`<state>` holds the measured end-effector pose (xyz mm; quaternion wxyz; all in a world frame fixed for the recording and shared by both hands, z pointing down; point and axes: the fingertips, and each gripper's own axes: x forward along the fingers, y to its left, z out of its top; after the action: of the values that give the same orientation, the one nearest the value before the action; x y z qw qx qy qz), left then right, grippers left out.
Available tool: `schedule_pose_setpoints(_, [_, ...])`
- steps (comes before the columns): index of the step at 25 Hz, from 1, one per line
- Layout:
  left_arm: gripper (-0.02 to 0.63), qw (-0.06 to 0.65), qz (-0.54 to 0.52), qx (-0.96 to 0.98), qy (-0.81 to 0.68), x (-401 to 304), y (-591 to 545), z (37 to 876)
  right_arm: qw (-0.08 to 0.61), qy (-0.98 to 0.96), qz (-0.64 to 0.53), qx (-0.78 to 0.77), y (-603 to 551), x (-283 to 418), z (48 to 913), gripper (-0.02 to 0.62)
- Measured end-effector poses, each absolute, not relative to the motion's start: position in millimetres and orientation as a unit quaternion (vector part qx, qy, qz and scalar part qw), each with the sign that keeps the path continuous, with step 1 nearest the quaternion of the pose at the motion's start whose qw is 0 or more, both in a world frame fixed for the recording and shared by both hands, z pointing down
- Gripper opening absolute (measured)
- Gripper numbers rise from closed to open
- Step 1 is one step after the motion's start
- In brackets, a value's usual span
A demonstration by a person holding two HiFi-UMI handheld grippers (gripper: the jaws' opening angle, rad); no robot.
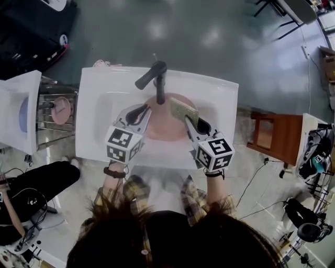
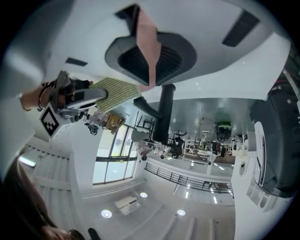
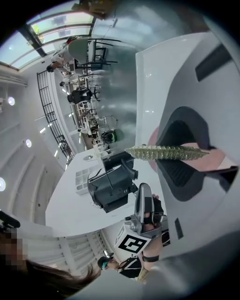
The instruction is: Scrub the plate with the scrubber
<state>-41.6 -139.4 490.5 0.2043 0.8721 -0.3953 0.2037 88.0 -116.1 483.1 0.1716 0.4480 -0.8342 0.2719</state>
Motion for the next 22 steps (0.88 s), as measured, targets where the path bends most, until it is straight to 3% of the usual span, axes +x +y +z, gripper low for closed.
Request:
schedule_pose_setpoints(1, [0.03, 0.211, 0.21, 0.869, -0.395, -41, -139, 499, 0.171, -0.831, 0.283, 0.447, -116, 92, 489, 0.075])
schedule_pose_setpoints(3, [0.14, 0.228, 0.221, 0.864, -0.392, -38, -140, 515, 0.171, -0.825, 0.301, 0.446, -115, 101, 501, 0.075])
schedule_pose_setpoints(8, [0.184, 0.241, 0.25, 0.853, -0.389, -38, -142, 552, 0.179, -0.808, 0.326, 0.456, -117, 112, 528, 0.075])
schedule_pose_setpoints(15, [0.179, 0.269, 0.262, 0.841, -0.39, -41, -142, 581, 0.192, -0.795, 0.334, 0.469, -121, 122, 551, 0.075])
schedule_pose_setpoints(20, [0.041, 0.24, 0.283, 0.832, -0.412, -51, -149, 591, 0.215, -0.786, 0.305, 0.493, -128, 129, 560, 0.075])
schedule_pose_setpoints(22, [0.034, 0.235, 0.289, 0.831, -0.414, -52, -150, 593, 0.227, -0.783, 0.291, 0.502, -132, 131, 563, 0.075])
